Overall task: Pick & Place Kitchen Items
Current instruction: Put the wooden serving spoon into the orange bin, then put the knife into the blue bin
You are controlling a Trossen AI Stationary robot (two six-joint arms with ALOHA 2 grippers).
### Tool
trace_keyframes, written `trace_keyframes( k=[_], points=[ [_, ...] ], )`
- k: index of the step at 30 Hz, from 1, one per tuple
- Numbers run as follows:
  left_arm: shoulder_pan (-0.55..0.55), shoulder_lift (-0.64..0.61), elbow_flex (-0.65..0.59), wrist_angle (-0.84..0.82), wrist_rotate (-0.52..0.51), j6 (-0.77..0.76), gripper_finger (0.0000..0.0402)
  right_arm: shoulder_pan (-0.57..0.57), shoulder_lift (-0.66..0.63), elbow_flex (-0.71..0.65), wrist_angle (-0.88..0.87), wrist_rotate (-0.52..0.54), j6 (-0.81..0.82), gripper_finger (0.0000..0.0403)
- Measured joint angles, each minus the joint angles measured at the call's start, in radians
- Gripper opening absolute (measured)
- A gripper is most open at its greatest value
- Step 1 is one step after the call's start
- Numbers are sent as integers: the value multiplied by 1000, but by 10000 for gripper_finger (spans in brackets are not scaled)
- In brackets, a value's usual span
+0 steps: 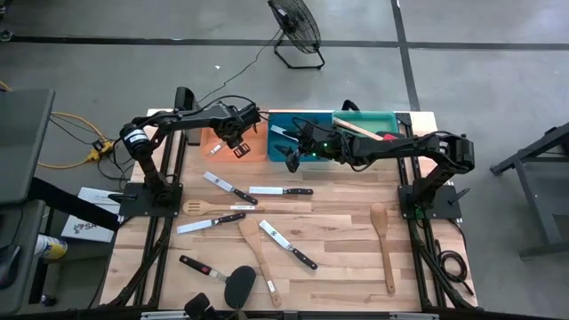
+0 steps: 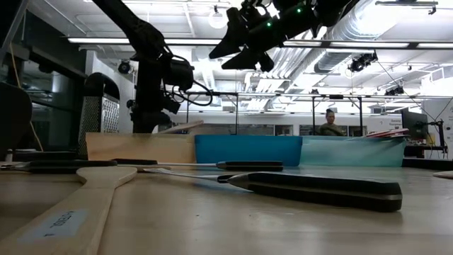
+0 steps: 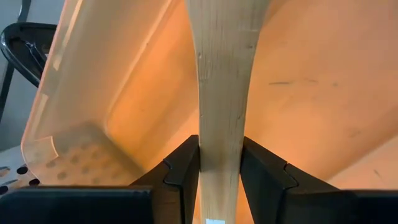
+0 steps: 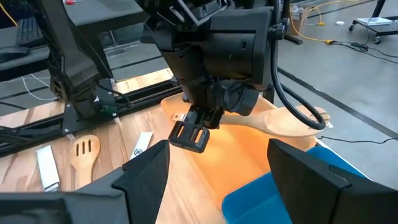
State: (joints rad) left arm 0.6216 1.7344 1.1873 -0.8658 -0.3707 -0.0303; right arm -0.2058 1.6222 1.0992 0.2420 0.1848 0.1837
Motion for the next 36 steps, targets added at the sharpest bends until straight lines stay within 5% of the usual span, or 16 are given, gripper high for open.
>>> trace_keyframes(
  k=[25,36],
  points=[
    [0,-1,0,-36,7,20,110,0,0,0,-7,0,21,262],
    [0,-1,0,-13,-36,0,235,0,0,0,-7,0,26,262]
  ],
)
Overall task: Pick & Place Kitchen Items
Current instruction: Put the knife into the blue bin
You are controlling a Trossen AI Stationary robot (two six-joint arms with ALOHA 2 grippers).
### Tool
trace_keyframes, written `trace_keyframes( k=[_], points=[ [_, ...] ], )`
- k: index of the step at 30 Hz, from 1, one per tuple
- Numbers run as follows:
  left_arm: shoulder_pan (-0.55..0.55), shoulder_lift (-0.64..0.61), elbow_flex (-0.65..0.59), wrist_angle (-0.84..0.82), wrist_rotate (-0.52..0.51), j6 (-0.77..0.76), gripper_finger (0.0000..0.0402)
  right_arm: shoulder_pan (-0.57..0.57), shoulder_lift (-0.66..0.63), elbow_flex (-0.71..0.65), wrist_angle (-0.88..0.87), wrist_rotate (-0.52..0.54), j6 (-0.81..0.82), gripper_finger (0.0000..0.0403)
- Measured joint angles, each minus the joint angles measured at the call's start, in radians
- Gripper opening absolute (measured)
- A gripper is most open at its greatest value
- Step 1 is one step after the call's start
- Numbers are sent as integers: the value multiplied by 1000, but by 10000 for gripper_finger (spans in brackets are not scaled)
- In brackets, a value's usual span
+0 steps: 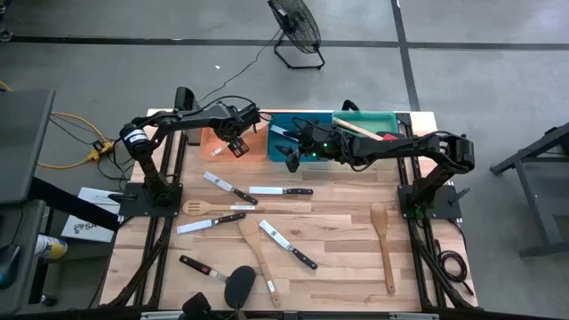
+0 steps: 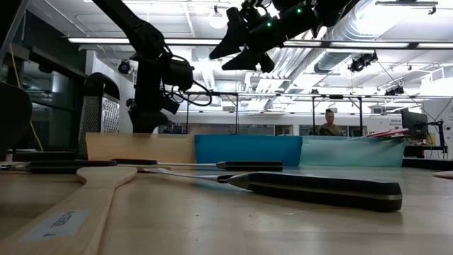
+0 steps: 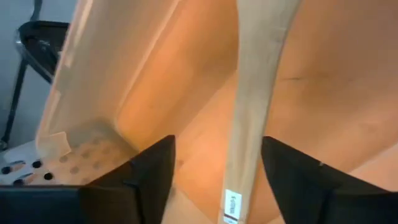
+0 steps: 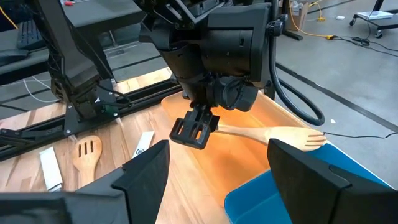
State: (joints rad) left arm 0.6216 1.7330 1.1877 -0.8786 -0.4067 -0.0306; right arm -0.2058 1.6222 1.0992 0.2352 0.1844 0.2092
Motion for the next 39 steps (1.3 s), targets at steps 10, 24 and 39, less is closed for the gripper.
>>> trace_keyframes(
  k=[10,24,39],
  points=[
    [0,-70,0,12,-17,0,258,0,0,0,-4,0,0,262],
    [-46,-358,-18,20,119,-16,258,0,-18,0,-169,-46,-70,262],
    [-274,-693,-311,223,169,-127,258,61,-33,0,-404,-187,-175,262]
  ],
)
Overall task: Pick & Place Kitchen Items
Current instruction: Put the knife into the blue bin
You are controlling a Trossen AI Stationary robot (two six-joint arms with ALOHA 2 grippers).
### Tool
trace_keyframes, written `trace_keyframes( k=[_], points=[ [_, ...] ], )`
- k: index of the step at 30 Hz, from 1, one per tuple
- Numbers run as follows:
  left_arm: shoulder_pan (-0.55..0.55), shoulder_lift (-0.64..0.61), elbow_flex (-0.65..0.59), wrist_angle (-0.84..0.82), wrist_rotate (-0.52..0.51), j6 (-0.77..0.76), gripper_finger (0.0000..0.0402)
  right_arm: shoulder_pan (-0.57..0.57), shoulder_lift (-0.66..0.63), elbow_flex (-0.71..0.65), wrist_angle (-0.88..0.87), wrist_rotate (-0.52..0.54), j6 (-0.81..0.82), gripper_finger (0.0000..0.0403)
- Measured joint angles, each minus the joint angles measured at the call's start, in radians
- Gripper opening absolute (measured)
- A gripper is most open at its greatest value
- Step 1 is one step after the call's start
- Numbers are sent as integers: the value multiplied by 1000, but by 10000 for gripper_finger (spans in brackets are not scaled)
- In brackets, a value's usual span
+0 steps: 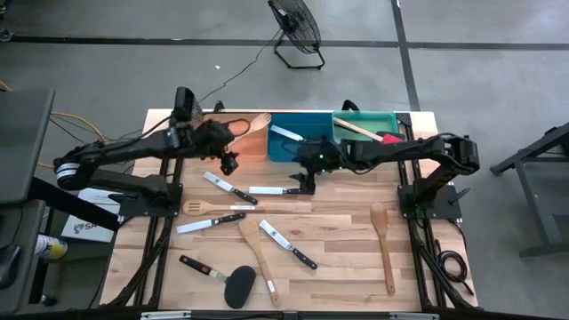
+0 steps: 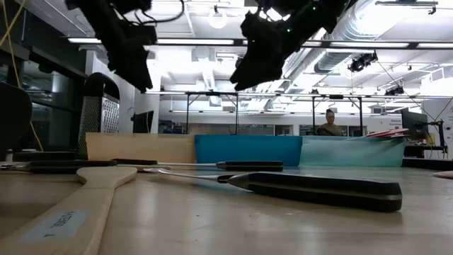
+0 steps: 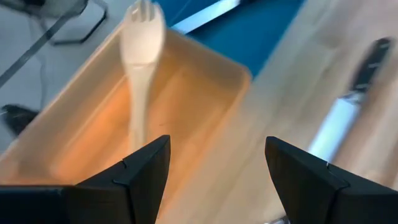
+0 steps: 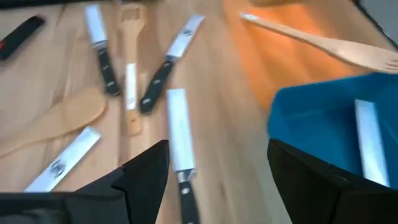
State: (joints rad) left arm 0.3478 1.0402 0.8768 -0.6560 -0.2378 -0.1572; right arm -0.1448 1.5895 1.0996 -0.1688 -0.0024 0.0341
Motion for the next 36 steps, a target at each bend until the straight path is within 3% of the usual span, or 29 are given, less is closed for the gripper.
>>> trace_keyframes(
  k=[8,17,36],
  points=[
    [-141,-154,-129,131,0,-48,258,37,9,0,-115,2,-8,262],
    [-238,-194,-142,142,-17,-84,258,76,113,0,-194,3,-53,262],
    [-243,-192,-142,130,-30,-76,258,77,326,1,-157,38,-61,262]
  ],
)
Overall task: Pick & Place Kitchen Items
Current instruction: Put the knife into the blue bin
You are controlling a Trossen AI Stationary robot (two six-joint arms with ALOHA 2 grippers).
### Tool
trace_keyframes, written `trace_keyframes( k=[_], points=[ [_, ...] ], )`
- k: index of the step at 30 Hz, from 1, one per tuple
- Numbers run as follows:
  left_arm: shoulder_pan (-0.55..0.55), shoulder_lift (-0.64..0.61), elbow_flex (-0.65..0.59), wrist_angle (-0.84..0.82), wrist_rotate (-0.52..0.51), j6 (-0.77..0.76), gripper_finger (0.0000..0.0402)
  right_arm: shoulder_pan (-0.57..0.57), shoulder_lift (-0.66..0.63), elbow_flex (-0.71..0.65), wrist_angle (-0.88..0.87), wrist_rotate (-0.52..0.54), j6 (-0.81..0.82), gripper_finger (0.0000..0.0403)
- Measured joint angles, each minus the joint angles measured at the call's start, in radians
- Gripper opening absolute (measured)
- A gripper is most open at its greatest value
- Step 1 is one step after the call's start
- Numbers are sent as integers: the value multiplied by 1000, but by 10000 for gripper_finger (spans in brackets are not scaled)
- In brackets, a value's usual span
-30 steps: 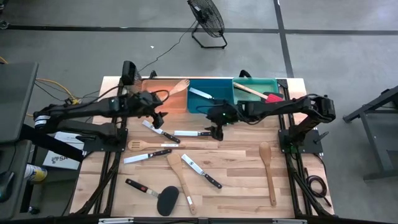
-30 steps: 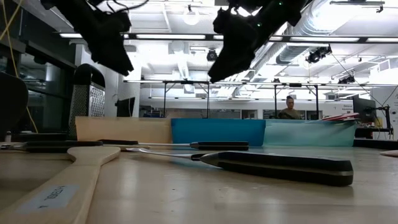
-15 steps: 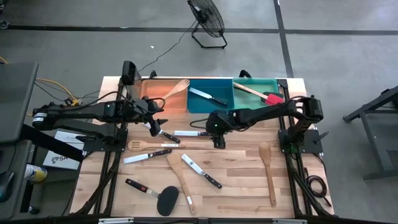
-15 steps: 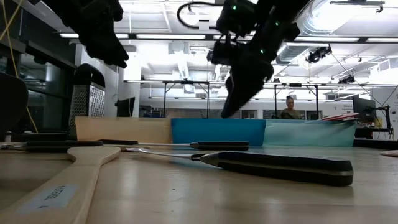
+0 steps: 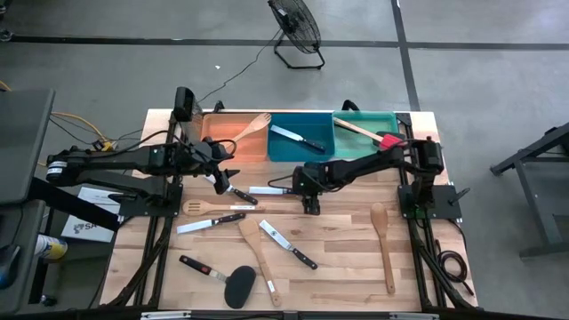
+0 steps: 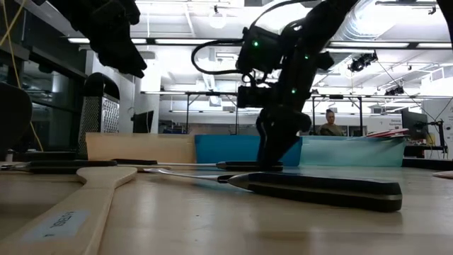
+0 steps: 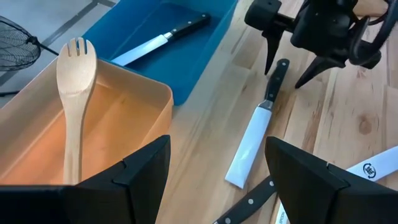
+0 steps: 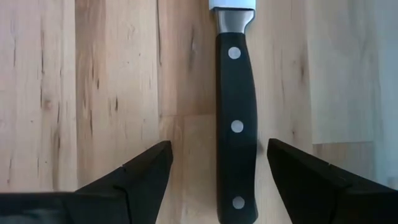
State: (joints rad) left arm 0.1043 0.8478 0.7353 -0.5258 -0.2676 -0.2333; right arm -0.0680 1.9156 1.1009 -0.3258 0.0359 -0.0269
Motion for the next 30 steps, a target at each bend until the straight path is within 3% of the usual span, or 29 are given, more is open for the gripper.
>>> trace_keyframes(
  k=[7,19,30],
  points=[
    [0,0,0,0,0,-5,258,-29,2,1,-20,-26,7,219],
    [0,0,0,-1,0,-11,258,-45,3,-21,-50,17,30,75],
    [0,0,1,-23,0,-12,258,-35,-2,-25,-40,19,58,74]
  ],
)
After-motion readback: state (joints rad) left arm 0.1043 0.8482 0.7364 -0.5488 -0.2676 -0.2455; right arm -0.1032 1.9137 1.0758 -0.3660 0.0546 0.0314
